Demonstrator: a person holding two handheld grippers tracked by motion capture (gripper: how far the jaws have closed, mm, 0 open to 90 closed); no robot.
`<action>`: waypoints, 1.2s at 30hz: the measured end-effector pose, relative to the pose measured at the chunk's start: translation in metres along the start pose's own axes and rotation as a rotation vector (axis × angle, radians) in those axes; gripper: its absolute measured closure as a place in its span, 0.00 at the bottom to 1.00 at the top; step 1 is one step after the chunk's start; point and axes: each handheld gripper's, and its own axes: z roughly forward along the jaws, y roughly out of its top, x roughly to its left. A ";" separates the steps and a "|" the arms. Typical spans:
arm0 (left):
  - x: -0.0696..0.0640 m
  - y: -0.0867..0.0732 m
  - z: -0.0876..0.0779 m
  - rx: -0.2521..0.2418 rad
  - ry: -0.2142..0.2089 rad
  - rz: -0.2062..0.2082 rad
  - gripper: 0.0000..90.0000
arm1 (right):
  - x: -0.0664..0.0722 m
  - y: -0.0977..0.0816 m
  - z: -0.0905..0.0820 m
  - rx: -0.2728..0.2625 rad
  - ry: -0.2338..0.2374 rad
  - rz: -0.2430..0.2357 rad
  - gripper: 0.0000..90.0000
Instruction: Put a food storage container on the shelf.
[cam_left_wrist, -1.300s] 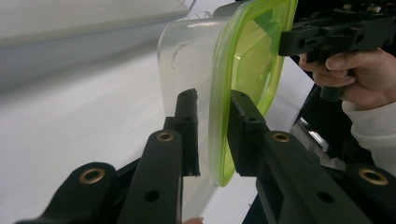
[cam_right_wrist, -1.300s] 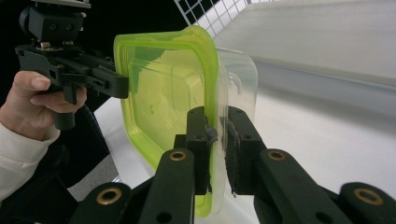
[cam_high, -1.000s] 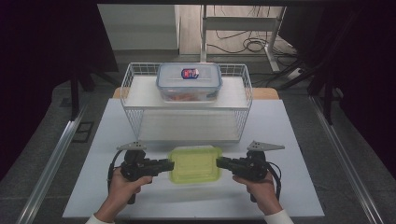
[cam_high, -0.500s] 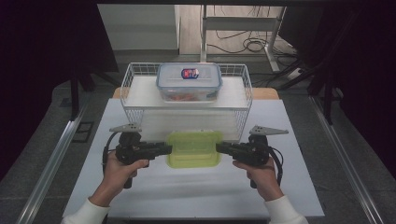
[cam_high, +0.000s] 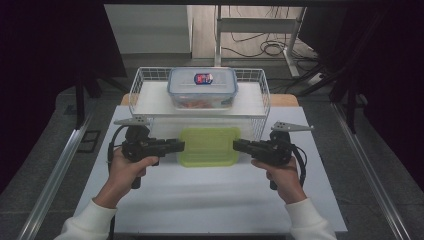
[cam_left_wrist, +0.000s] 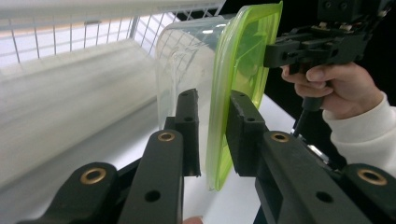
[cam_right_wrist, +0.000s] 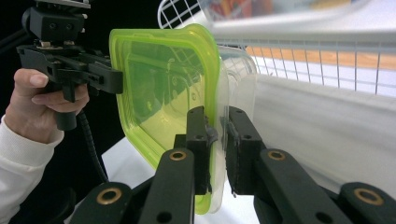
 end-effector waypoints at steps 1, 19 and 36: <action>0.000 0.003 -0.001 0.000 0.002 0.004 0.85 | 0.000 0.003 0.000 -0.004 0.001 -0.001 0.89; -0.001 0.040 -0.012 -0.040 0.001 0.037 0.86 | 0.005 0.047 -0.003 -0.037 -0.006 -0.049 0.89; -0.001 0.075 -0.022 -0.060 0.000 0.076 0.89 | 0.002 0.080 -0.002 -0.050 -0.002 -0.062 0.89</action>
